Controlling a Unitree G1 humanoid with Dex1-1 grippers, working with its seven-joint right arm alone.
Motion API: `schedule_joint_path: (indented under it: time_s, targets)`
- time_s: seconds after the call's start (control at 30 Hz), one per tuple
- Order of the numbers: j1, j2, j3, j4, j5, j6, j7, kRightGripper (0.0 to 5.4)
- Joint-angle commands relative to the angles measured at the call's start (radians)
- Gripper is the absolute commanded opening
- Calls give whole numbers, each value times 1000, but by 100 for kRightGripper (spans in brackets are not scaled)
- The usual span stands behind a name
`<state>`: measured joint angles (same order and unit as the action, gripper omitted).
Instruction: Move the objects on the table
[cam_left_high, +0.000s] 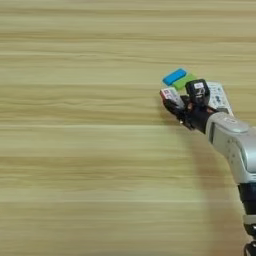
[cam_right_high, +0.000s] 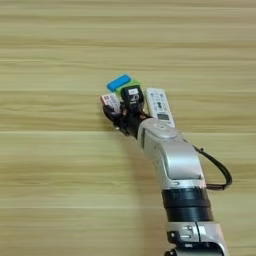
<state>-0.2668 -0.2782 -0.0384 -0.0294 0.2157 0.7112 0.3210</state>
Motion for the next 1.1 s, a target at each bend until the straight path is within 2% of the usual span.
schedule_joint_path:
  time_s: [0.03,0.53,1.1]
  targets:
    - [-57,-18,-7,-53,-6,-32,0,210]
    - [-43,-12,40,-36,-32,-41,21,210]
    - [-32,-28,92,-8,-79,-14,58,210]
